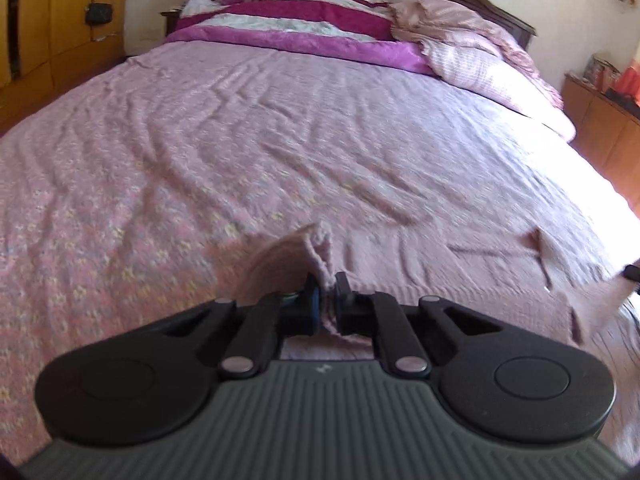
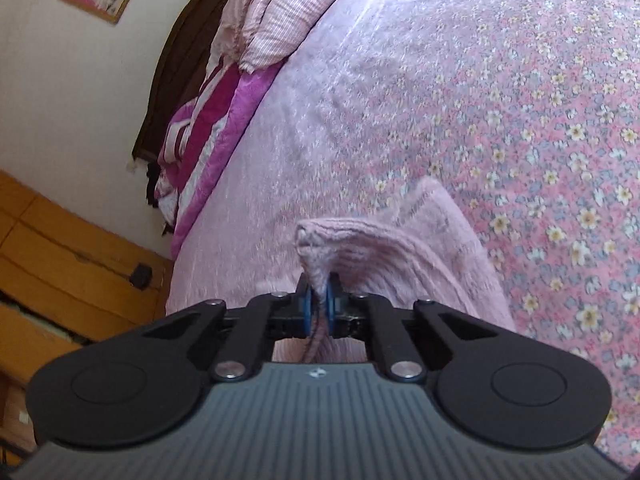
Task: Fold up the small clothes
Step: 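Open both grippers to release the folded hem on the cardigan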
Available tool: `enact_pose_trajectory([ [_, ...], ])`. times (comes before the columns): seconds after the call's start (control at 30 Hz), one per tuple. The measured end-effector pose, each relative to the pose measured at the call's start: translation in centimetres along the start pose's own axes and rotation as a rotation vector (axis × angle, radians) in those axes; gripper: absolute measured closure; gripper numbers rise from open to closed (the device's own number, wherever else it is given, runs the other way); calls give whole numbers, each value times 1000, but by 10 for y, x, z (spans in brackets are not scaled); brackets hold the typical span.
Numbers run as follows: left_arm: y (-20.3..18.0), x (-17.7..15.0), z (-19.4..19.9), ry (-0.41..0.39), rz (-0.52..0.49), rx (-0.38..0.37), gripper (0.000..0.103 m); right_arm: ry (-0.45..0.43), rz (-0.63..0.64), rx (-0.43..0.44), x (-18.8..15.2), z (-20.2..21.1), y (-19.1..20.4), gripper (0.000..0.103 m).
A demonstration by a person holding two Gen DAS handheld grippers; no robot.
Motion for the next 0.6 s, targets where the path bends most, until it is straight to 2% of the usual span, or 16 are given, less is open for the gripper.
enact_pose_trajectory([
  [0.1,2,7,-14,20,-1,6,94,-48,41,-57,7,-8,7,93],
  [0.27,-2,13,-21,23,-24,8,89,-62,90,-109,8,-25,11,92],
  [0.33,-4,13,-18,9,-33,8,71,-49,112,-113,6,-29,13,83],
  [0.4,-3,14,-14,-6,-36,12,59,-43,129,-113,4,-30,13,73],
  [0.5,-1,15,-8,-17,-36,-2,56,-63,166,-118,1,-25,17,57],
  [0.57,0,16,-3,-22,-52,-5,54,-66,203,-119,0,-19,22,52],
  [0.6,0,17,0,-27,-64,-3,49,-65,221,-117,-2,-16,24,50],
])
Point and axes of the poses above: each gripper's, at about its wrist camera, not at the fingertips, and z roughly against the way its jaws point, y to its left, x to its top, the point moved 1 cm from there along -z, roughly the way its jaws point, and after that the axes turned 9 degrees about x, right-handed, at the moved point
